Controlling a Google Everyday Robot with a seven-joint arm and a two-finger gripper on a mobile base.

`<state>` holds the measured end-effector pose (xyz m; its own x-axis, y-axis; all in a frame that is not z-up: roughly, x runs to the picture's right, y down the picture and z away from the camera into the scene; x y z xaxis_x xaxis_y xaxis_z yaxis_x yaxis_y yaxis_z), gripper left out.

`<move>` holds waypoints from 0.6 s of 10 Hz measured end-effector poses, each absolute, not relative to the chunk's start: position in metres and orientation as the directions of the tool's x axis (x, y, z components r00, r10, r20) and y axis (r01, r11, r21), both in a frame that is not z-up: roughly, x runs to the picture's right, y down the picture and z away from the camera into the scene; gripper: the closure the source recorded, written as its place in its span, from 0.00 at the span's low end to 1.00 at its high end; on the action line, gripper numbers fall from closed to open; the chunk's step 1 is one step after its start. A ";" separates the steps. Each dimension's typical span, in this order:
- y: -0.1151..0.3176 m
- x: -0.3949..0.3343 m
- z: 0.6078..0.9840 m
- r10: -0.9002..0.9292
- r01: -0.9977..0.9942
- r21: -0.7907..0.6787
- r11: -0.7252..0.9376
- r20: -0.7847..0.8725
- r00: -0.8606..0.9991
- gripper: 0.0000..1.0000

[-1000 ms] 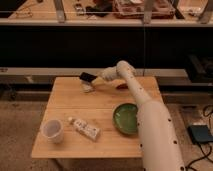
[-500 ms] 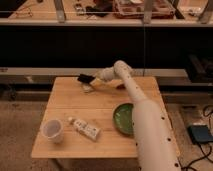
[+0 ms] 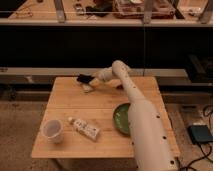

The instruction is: Place the eraser on the white sponge

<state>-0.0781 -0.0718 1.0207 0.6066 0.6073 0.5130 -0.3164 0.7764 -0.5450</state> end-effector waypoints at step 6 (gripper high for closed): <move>-0.060 -0.056 1.004 0.578 -0.272 -0.554 0.787 0.508 0.639 0.20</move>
<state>-0.0559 -0.0596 1.0042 0.6387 0.5782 0.5076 -0.2725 0.7870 -0.5536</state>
